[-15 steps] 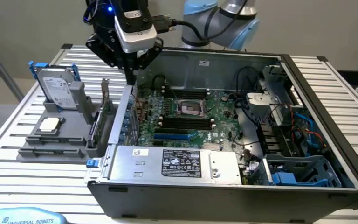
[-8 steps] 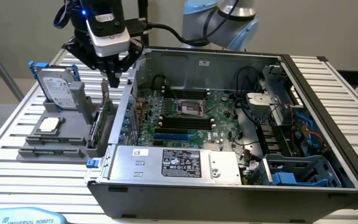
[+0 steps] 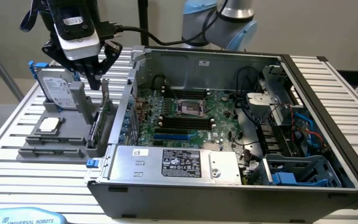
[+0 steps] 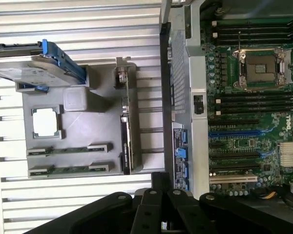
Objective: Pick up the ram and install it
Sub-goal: 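Reach for the ram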
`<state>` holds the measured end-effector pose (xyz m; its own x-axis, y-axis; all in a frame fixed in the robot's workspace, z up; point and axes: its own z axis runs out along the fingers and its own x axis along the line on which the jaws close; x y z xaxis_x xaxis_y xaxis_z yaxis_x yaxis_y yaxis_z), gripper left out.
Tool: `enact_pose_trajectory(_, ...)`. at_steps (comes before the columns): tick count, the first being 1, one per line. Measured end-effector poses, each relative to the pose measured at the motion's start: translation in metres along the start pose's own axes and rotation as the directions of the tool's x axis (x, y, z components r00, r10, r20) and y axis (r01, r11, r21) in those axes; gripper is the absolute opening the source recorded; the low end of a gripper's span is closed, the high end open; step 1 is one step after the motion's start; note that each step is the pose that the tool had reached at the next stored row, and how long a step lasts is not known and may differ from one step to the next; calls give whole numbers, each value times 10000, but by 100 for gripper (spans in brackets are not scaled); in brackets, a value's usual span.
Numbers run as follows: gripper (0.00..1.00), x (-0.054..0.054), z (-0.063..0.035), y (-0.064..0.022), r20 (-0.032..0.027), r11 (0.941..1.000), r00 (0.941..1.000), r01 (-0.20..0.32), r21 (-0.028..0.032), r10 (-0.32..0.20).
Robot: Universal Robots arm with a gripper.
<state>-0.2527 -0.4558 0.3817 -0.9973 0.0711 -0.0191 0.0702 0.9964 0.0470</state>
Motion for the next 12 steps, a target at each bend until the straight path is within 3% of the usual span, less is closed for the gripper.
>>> enact_pose_trajectory(12, 11, 543, 55, -64, 3, 10000, 10000, 1, 49, -1)
